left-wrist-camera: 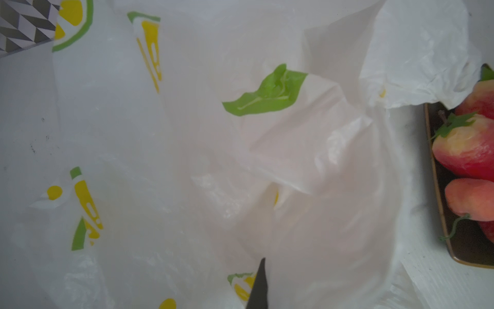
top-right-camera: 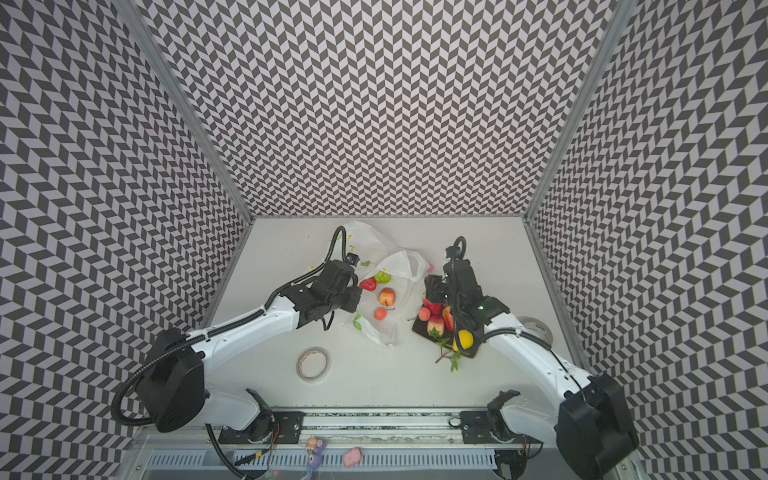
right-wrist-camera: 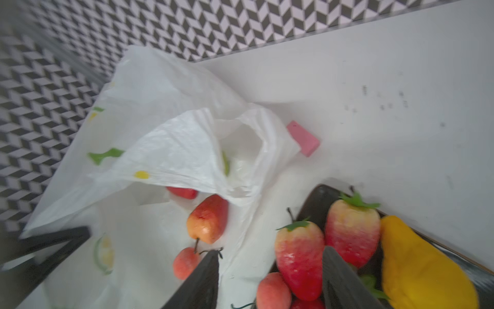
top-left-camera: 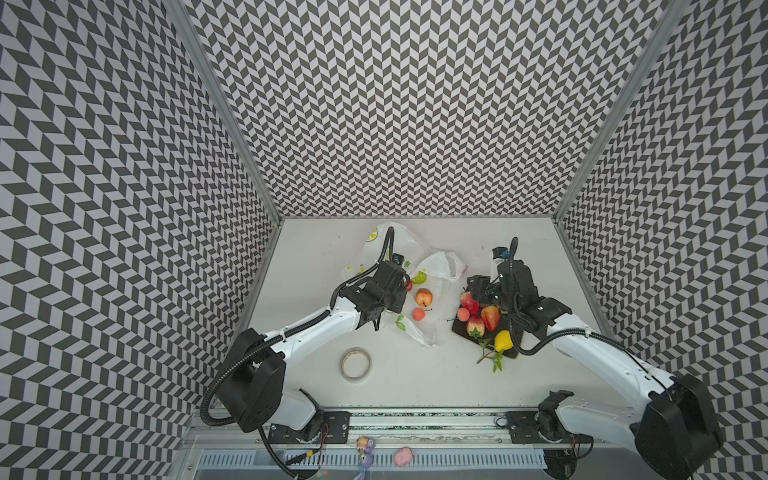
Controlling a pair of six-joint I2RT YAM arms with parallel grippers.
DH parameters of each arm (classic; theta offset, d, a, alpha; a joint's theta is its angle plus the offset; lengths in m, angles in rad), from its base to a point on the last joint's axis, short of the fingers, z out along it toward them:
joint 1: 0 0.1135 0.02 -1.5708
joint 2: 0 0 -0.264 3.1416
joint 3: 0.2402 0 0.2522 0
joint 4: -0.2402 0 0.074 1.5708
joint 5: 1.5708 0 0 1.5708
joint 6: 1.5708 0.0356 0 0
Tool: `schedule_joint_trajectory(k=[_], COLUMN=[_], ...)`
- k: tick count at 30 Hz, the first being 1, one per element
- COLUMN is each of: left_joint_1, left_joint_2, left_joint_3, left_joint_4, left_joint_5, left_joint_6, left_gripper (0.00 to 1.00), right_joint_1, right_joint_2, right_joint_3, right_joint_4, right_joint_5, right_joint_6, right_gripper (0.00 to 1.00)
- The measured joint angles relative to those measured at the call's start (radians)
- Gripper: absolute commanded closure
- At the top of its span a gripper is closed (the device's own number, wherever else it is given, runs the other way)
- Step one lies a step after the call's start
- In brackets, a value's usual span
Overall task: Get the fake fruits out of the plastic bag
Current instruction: 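Reach the right gripper back into the bag toward the red fruit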
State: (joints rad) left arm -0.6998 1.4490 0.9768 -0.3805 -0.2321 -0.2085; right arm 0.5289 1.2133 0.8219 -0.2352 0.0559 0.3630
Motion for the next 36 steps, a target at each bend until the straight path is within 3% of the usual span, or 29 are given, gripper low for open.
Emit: schedule_joint_trajectory(k=[7, 18, 36], left_joint_1=[0.000, -0.012, -0.021], left_joint_2=[0.000, 0.000, 0.000], left_joint_3=[-0.016, -0.016, -0.016], left_joint_4=[0.006, 0.006, 0.005], left_joint_5=[0.002, 0.010, 0.011], left_joint_6=[0.013, -0.018, -0.055], left_gripper=[1.00, 1.00, 1.00], right_joint_1=[0.176, 0.193, 0.196], right_joint_2=[0.243, 0.509, 0.738], right_joint_3=[0.144, 0.292, 0.467], right_joint_4=[-0.024, -0.052, -0.125], right_joint_5=[-0.083, -0.014, 0.065], right_joint_6=[-0.007, 0.164, 0.294], right_gripper=[0.38, 0.29, 0.39])
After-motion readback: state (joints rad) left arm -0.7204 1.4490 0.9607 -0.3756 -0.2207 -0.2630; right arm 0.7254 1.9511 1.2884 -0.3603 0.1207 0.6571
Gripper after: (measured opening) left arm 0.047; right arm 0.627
